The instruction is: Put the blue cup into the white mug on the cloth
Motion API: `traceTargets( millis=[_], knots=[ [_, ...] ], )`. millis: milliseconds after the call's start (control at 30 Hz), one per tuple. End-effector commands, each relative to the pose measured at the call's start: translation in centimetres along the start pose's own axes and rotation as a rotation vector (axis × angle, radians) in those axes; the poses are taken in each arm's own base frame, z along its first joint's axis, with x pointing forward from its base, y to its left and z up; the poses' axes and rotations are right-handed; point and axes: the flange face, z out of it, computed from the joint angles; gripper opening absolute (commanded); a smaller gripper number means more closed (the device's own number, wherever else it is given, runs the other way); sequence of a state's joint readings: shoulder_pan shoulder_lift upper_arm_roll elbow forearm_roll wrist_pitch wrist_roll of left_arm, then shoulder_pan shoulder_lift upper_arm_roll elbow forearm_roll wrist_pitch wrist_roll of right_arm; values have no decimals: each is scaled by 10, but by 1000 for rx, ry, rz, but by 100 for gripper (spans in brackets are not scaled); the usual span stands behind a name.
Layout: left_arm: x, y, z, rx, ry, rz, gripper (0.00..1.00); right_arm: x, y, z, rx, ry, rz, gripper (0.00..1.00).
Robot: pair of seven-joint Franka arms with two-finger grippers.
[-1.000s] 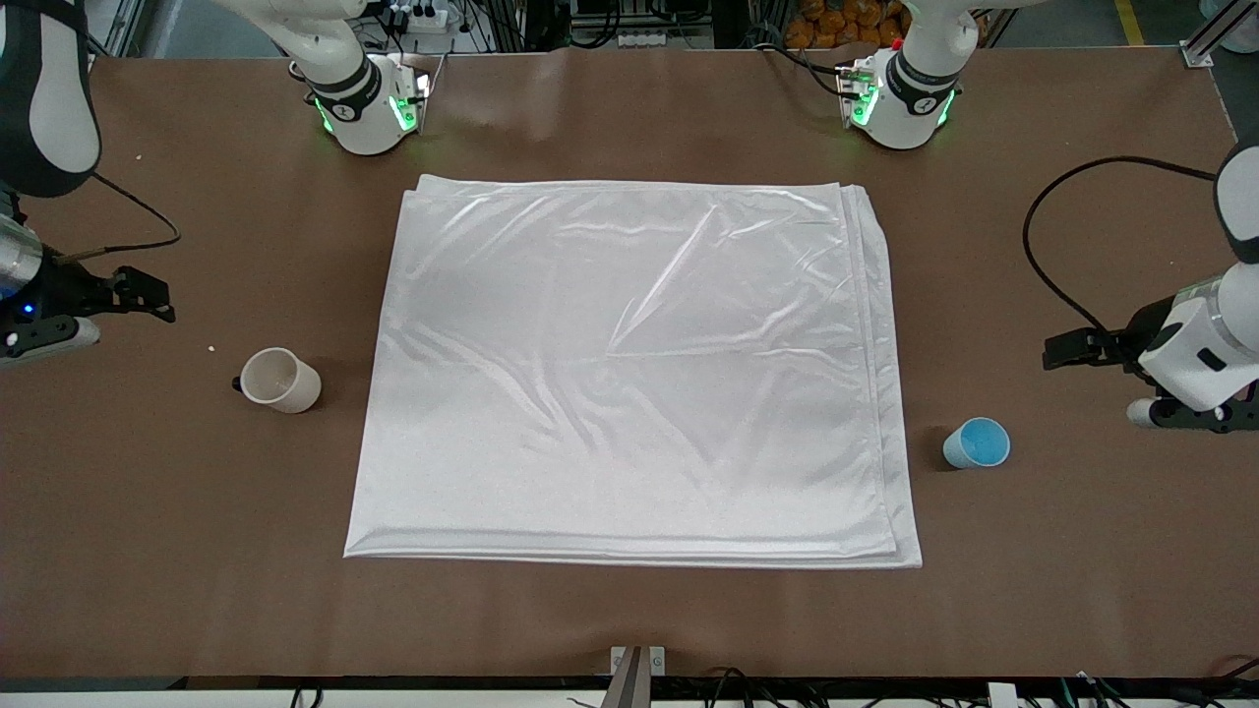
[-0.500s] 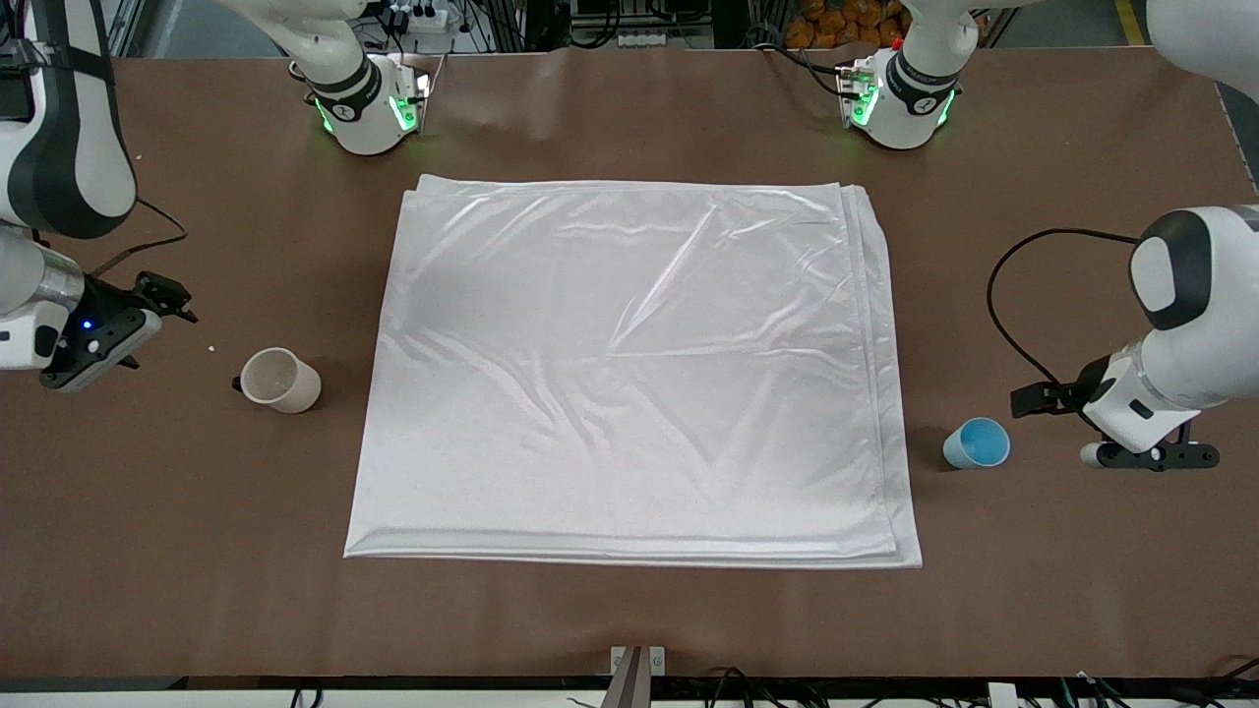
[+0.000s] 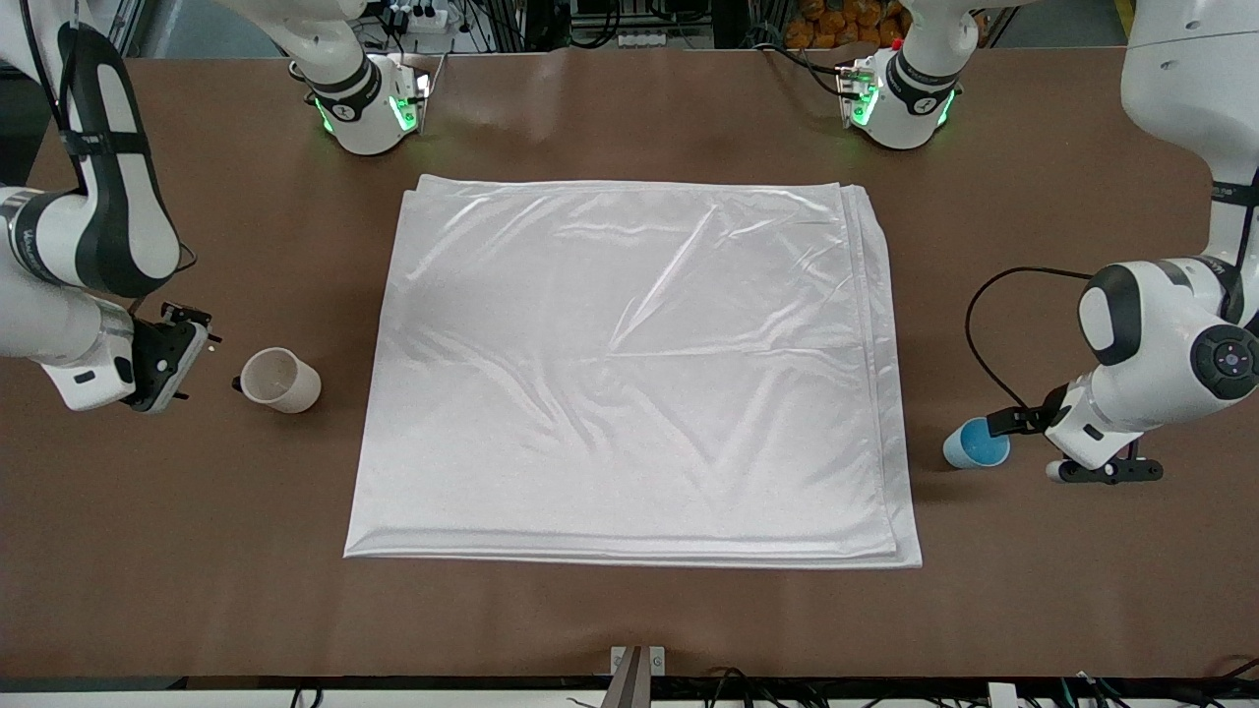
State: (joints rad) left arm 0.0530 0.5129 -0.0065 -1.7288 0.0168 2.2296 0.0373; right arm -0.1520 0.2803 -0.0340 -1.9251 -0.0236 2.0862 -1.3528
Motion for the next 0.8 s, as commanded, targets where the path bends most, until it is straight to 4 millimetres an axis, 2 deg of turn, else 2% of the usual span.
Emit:
traceTargets(
  millis=[0,133,200,333,467,500,633,767],
  knots=[
    [4,1,11,8,0,-1,100,-9,12,26,3,2,-139,100],
    [6,1,17,8,12,-1,100,-3,13,48,25,-1,-258,100],
    [6,1,27,5,3,-4,100,-4,12,55,36,-1,-290,100],
    [9,2,43,0,18,-6,100,-3,11,61,10,2,-371,100],
    [8,2,48,0,15,-8,100,-3,12,68,-19,2,-451,100],
    [8,2,51,0,11,-8,98,-4,12,70,-19,2,-463,100],
    [7,2,64,-2,2,-5,72,-8,13,78,-39,2,-504,100],
    [6,4,70,-2,-3,-3,52,-16,13,88,-39,2,-549,100]
  ],
)
